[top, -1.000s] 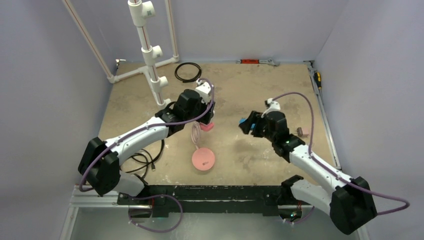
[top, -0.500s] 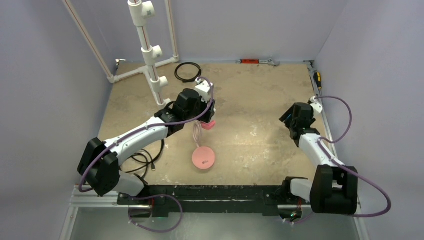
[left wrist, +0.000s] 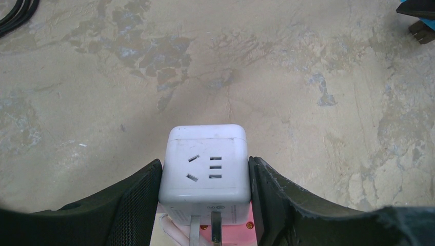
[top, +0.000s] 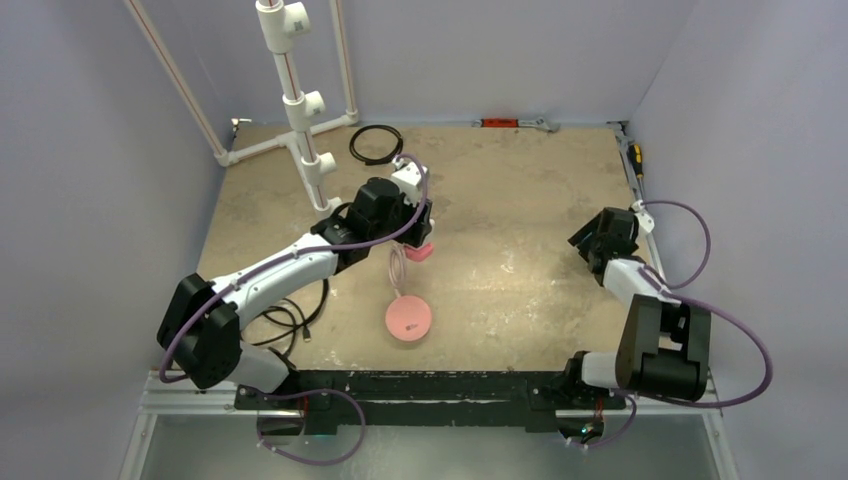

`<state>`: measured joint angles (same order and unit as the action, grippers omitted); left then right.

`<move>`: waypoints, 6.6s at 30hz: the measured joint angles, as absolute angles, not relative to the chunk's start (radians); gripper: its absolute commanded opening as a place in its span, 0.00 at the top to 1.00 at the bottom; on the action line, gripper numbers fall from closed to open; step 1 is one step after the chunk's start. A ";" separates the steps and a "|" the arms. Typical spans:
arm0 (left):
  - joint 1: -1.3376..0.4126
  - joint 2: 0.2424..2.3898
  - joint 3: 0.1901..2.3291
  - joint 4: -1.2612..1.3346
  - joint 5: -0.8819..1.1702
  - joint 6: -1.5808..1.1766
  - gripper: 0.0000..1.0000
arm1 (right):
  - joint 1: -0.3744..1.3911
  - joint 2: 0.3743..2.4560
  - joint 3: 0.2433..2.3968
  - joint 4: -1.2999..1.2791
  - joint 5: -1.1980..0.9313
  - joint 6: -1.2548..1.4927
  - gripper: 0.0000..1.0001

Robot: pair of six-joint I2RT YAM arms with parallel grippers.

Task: Pull the plug off the socket
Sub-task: Place the plug at the center of the board, then remove the plug from the socket.

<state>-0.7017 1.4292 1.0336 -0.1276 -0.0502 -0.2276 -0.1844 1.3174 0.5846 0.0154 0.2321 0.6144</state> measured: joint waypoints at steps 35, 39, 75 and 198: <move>-0.702 1.450 1.034 -0.124 0.002 -0.271 1.00 | -0.260 1.113 0.577 0.017 -0.086 0.515 0.01; -0.702 1.450 1.034 -0.122 0.008 -0.289 1.00 | -0.237 0.974 0.568 0.023 -0.262 0.477 0.01; -0.702 1.360 0.966 0.061 0.297 -0.360 1.00 | 0.617 0.965 0.371 0.512 -0.200 0.617 0.05; -0.945 1.287 0.936 -0.198 -0.116 -0.174 0.27 | 0.706 1.008 0.266 0.579 -0.205 0.895 1.00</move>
